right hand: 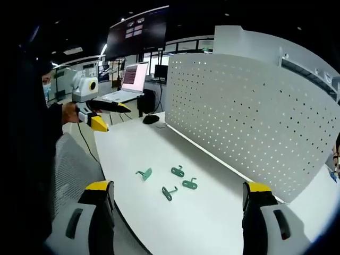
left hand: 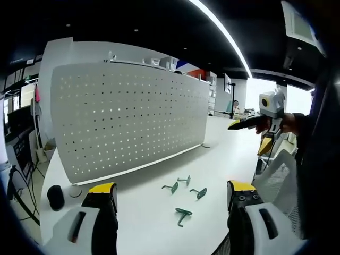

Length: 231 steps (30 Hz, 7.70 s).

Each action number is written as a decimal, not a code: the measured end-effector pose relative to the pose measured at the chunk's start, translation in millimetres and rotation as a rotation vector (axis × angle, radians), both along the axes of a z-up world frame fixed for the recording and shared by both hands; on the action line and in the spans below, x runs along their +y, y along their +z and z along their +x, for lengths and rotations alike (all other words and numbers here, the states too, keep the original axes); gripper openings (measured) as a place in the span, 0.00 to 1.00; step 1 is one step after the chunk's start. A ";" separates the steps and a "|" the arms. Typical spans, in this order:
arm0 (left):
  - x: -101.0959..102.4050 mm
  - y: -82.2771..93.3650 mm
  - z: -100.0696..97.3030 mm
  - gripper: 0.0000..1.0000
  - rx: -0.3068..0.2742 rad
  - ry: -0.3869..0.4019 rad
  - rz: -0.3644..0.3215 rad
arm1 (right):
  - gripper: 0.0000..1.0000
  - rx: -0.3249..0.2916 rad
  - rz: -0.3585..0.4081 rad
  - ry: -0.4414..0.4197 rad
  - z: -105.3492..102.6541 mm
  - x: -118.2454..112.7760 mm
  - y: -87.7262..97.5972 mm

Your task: Insert the hook assembly into the mounting plate slot until the hook locks in place.

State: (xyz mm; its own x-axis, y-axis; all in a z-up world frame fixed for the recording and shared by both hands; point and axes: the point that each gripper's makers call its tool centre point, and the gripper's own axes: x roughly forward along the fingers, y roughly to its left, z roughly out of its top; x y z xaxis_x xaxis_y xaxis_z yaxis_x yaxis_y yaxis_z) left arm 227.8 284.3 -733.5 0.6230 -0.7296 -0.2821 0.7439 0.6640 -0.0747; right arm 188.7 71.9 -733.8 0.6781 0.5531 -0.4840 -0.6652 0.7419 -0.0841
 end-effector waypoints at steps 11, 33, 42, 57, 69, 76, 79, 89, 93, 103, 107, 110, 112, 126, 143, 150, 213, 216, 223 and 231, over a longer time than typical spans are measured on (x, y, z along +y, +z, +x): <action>-13.1 2.5 2.5 0.89 -0.006 -0.036 0.022 | 0.98 -0.001 0.023 -0.038 -1.3 -11.6 -4.2; -4.3 -1.0 -9.1 0.84 0.011 0.008 0.031 | 0.92 0.024 0.032 -0.003 -1.9 -8.5 -4.4; -2.4 -6.1 -12.6 0.83 0.023 0.022 0.030 | 0.91 0.027 0.015 0.020 -1.1 -6.5 -3.2; -5.2 -12.4 -11.3 0.79 0.020 -0.017 0.060 | 0.91 0.023 -0.003 0.031 -1.5 -3.1 1.9; -16.2 -27.6 -8.5 0.72 0.034 -0.116 0.114 | 0.91 0.026 -0.019 0.022 -4.6 -1.2 3.4; -23.5 -39.8 -5.6 0.61 0.010 -0.205 0.194 | 0.91 0.024 -0.017 0.010 -6.5 0.1 2.0; -26.9 -47.2 -4.5 0.57 0.005 -0.257 0.232 | 0.91 0.027 -0.017 0.004 -8.6 0.0 0.7; -41.6 -69.4 1.2 0.44 -0.017 -0.414 0.322 | 0.91 0.030 -0.011 -0.012 -13.3 0.3 -2.0; -46.5 -81.7 4.2 0.41 -0.022 -0.463 0.358 | 0.90 0.031 -0.010 -0.015 -13.5 0.7 -2.1; -59.3 -114.6 13.2 0.33 0.005 -0.554 0.434 | 0.90 0.043 -0.007 -0.014 -13.1 1.0 -7.7; -64.3 -122.5 13.4 0.28 0.001 -0.588 0.463 | 0.90 0.044 0.000 -0.012 -11.0 1.3 -8.8; -67.7 -127.5 14.9 0.26 -0.017 -0.601 0.490 | 0.90 0.043 0.004 -0.011 -9.8 1.5 -9.2; -69.2 -130.3 14.2 0.25 -0.019 -0.614 0.502 | 0.89 0.043 0.006 -0.009 -9.8 1.9 -9.6; -73.4 -148.6 14.5 0.14 -0.024 -0.650 0.577 | 0.88 0.052 0.032 -0.017 -8.3 -4.9 -13.5; -61.5 -154.8 1.1 0.03 0.039 -0.618 0.599 | 0.88 0.048 0.040 0.007 -8.5 -1.4 -10.3; -76.3 -143.6 1.6 0.10 0.024 -0.607 0.565 | 0.88 0.047 0.036 0.015 -9.3 0.2 -9.0; -113.3 46.1 11.9 0.01 -0.002 -0.205 -0.111 | 0.26 -0.203 0.237 0.034 1.4 61.5 73.8; -116.9 56.8 7.5 0.01 -0.027 -0.205 -0.123 | 0.23 -0.210 0.246 0.016 2.9 63.5 76.3; -128.5 77.4 -4.7 0.01 -0.065 -0.230 -0.150 | 0.17 -0.229 0.238 -0.013 7.0 66.1 79.2; -140.9 91.2 -16.2 0.01 -0.084 -0.264 -0.179 | 0.10 -0.275 0.200 -0.035 12.4 65.6 84.2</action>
